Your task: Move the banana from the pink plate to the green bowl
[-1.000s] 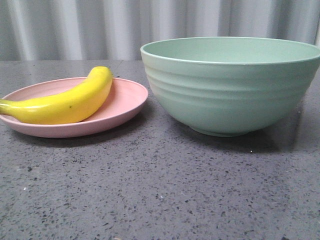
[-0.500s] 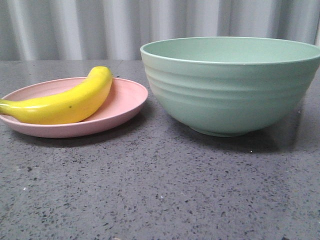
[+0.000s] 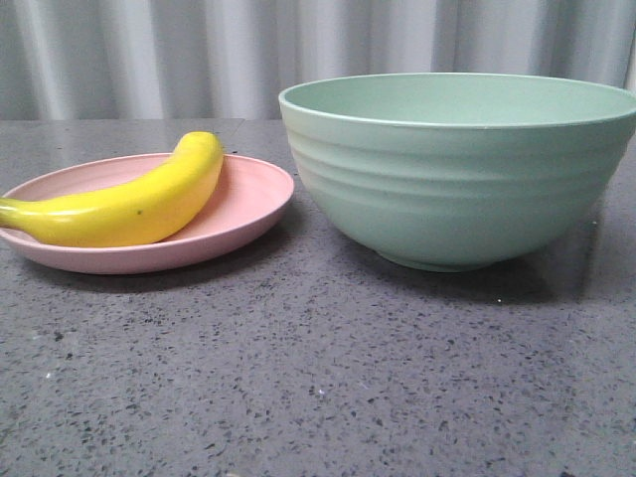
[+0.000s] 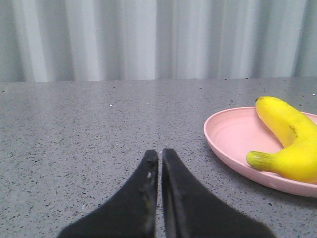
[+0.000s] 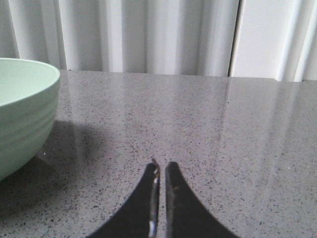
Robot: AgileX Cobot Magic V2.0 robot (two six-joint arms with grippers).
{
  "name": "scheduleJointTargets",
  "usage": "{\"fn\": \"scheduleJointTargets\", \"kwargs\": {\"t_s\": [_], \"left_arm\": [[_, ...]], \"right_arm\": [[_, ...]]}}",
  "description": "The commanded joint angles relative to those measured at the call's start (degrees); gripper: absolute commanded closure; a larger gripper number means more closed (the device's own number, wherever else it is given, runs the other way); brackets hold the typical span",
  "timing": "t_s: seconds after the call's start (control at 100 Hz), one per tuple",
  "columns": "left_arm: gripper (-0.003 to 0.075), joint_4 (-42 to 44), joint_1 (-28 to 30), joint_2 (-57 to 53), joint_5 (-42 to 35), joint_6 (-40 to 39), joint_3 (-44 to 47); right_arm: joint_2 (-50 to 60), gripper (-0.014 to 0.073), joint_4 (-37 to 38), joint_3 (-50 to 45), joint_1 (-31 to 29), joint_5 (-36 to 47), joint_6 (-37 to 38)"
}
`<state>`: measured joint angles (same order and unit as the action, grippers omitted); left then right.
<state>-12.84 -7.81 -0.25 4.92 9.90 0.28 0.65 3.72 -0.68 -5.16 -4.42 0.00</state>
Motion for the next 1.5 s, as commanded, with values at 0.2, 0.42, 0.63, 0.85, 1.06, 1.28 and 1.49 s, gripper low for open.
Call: {"fn": "scheduleJointTargets", "kwargs": {"t_s": [0.2,0.42,0.63,0.85,1.06,1.28,1.49], "left_arm": [[0.0741,-0.2,0.1,-1.6,-4.9,-0.7,0.5],[0.0741,0.0,0.1,-1.6,-4.9,-0.6,0.5],[0.0741,0.0,0.1,-1.5,-5.4,-0.6,-0.9],[0.0741,0.0,0.1,5.8,-1.5,-0.6,-7.2],[0.0741,0.0,0.1,17.9,-2.3,-0.6,-14.9],[0.0738,0.0,0.1,27.5,-10.4,-0.6,-17.2],[0.0395,0.0,0.1,31.9,-14.4,-0.7,-17.3]], "right_arm": [[1.0,0.0658,-3.3,-1.2,-0.1,4.9,0.0],[1.0,0.0658,-3.2,-1.2,-0.1,2.4,0.0],[0.9,0.0657,-6.9,-0.4,-0.1,2.4,0.0],[-5.3,0.0656,-6.9,5.0,-0.1,-1.6,0.0],[-17.5,0.0654,-6.8,15.4,-0.1,-9.7,0.0],[-25.8,0.0655,-6.9,20.3,-0.1,-8.6,0.0],[-29.0,0.0655,-6.9,20.0,-0.1,-9.6,0.0]]}}
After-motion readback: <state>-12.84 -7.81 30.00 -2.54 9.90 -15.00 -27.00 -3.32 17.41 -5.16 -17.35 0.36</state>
